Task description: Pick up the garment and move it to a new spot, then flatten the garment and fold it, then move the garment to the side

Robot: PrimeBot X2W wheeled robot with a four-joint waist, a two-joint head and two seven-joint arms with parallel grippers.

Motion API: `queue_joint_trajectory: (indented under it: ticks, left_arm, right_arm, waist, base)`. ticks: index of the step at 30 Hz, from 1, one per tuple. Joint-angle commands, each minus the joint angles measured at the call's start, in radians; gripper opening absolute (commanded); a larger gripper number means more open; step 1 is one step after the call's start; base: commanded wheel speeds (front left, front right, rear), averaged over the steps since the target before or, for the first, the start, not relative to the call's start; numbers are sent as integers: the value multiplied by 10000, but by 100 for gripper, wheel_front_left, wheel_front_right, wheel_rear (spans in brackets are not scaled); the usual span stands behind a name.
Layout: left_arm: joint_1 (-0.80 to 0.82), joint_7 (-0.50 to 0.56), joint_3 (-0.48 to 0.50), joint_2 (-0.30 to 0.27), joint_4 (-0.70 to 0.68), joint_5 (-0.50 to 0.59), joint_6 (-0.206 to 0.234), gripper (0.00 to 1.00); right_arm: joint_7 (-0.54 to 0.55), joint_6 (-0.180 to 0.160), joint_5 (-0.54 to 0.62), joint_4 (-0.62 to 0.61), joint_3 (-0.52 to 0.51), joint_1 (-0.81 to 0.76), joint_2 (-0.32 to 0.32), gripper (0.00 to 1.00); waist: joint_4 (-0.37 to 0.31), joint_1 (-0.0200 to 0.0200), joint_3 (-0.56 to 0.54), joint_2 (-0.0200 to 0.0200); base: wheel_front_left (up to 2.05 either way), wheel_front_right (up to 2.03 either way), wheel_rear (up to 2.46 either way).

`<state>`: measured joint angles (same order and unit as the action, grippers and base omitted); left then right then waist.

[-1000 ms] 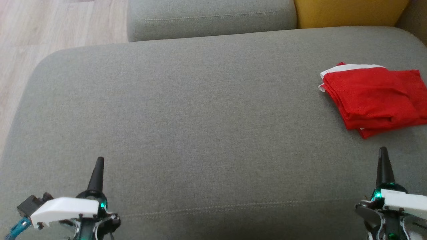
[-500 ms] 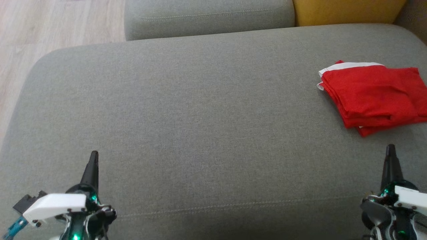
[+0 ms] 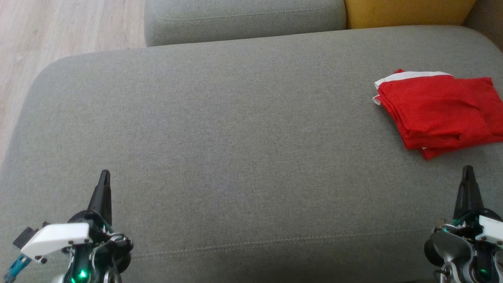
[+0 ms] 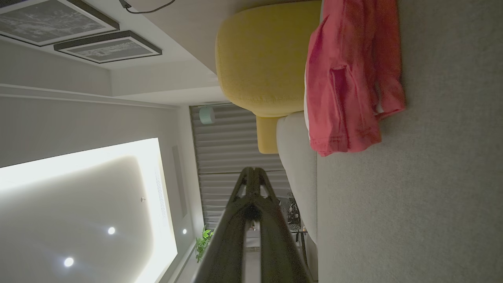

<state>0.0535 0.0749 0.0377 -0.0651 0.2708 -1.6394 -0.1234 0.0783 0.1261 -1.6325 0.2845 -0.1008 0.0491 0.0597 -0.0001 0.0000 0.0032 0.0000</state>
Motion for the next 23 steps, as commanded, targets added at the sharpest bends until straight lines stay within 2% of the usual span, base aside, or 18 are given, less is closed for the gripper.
queue_joint_trajectory:
  ticks: [1, 23]
  left_arm:
    - [511, 55, 352, -146, -277, -33, -73, 0]
    - [517, 129, 444, -81, -272, 43, -73, 0]
  right_arm:
    - [91, 46, -29, -417, 191, 559, 137, 0]
    - [151, 46, 34, -411, 115, 565, 84, 0]
  waist:
    - [1, 0, -1, 0]
    - [1, 0, -1, 0]
  base:
    - [0, 0, 0]
    - [0, 0, 0]
